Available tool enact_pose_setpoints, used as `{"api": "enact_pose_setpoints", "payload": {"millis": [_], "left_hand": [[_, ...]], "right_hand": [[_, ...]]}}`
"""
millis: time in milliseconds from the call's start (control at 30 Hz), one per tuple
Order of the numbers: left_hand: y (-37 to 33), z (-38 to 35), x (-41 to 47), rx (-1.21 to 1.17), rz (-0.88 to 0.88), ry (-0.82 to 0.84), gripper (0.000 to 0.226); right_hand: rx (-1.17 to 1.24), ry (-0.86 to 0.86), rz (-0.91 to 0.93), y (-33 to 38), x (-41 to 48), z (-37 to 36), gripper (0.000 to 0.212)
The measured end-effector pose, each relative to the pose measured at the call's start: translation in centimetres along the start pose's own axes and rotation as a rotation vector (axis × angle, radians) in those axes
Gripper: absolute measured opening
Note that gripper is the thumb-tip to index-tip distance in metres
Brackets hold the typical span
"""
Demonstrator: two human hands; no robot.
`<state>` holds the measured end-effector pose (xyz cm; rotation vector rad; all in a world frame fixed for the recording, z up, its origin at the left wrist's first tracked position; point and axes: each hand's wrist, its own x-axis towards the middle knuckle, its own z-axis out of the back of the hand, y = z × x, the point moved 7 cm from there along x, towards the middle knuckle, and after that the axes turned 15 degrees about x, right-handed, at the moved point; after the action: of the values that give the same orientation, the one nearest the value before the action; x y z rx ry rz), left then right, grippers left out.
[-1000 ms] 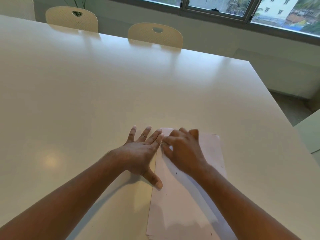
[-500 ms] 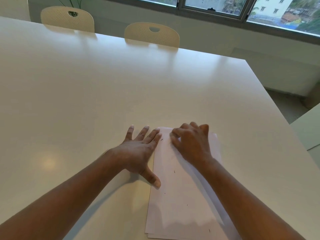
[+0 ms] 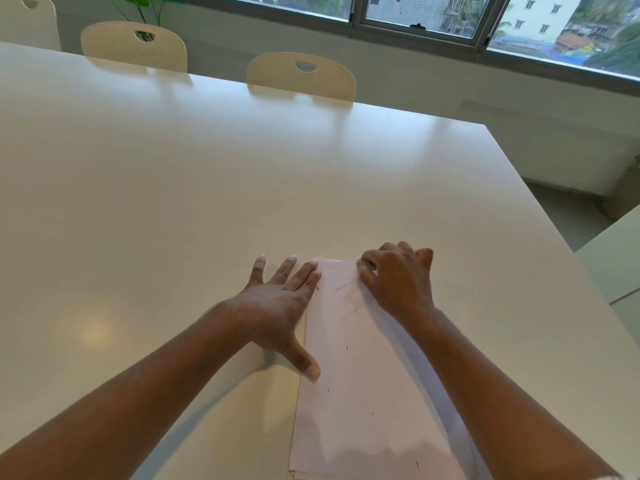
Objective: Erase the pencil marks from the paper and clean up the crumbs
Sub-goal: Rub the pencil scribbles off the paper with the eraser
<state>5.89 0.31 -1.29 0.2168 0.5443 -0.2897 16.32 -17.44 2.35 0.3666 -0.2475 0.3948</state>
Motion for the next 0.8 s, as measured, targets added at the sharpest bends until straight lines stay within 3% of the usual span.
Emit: {"api": "enact_pose_setpoints", "payload": {"millis": [200,367,567,733,800], "left_hand": [[0.1,0.0,0.2,0.009,-0.002,-0.002,0.167],[0.0,0.0,0.1,-0.006,-0.003,0.005,0.166],[0.0,0.1,0.1,0.006,-0.005,-0.001,0.166],[0.1,-0.2,0.0,0.0,-0.012,-0.003,0.166],[0.1,-0.1,0.2,0.001,-0.012,-0.003,0.167]], "right_hand": [[0.031,0.038,0.233,5.3,-3.9,-0.9,0.023],[-0.035,-0.07,-0.004,0.6,-1.5,0.6,0.03],[0.032,0.024,0.249,5.8,-4.7,-1.0,0.021],[-0.043,-0.085,-0.01,-1.1,-2.4,1.2,0.027],[-0.023,-0.079,-0.002,-0.6,-2.5,1.2,0.027]]}}
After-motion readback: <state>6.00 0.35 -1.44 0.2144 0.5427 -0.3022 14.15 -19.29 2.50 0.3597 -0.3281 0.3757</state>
